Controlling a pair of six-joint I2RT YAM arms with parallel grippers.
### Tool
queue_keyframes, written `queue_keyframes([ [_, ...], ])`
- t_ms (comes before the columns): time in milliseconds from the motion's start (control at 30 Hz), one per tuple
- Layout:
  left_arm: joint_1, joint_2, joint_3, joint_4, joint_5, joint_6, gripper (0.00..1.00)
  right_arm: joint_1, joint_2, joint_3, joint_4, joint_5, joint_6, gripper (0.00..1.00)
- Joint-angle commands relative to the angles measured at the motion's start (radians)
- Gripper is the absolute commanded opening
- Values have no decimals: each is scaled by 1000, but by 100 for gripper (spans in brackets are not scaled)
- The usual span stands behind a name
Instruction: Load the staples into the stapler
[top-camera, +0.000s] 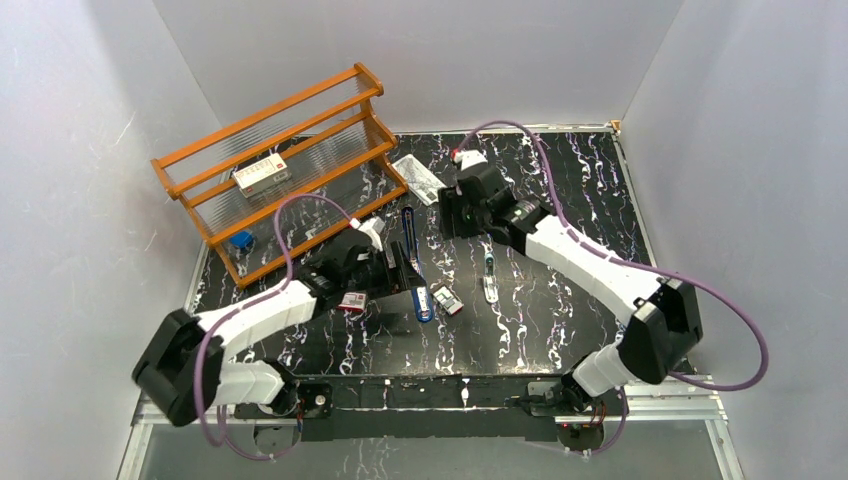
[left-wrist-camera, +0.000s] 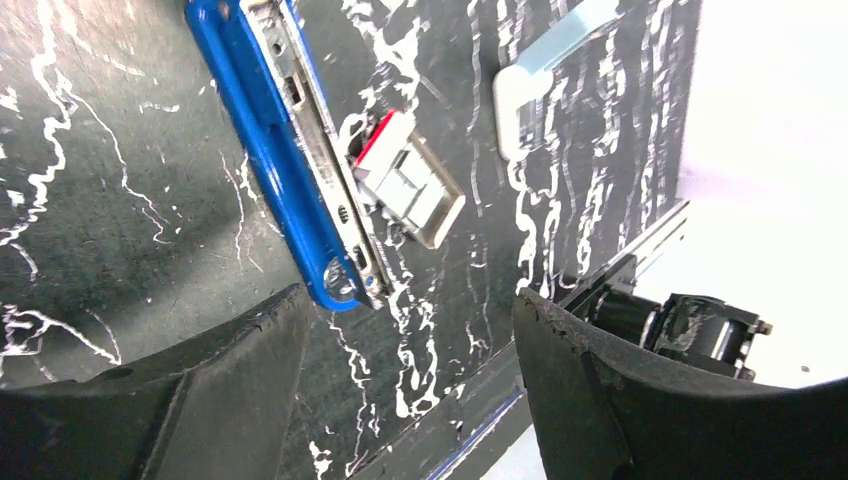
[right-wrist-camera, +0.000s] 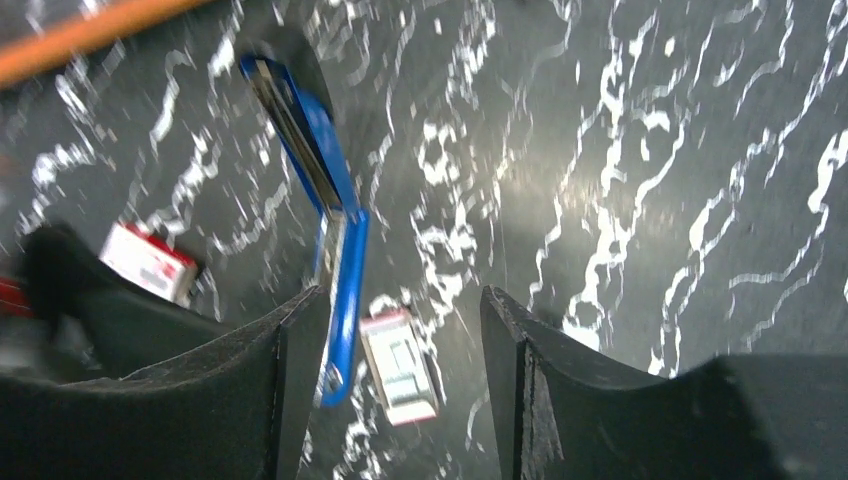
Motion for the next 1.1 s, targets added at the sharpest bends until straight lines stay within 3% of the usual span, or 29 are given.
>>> queue_keyframes([
  [0,2,-184,-8,-98,-142,61,73,-2,-123,-141,-17,-54,-55,65],
  [200,7,-399,-12,-303,-358,128,74,3,-220,-314,-40,-109,-40,67],
  [367,8,-506,3,-390,-406,158,75,28,-228,-386,18,-146,-39,66],
  [500,9,-559,-13,-399,-389,157,75,61,-195,-390,38,-199,-134,56],
  [733,8,-579,-65,-354,-382,163,75,67,-93,-389,76,-198,-187,39],
  [1067,9,-509,-85,-296,-378,178,75,100,-7,-360,165,-246,-154,38],
])
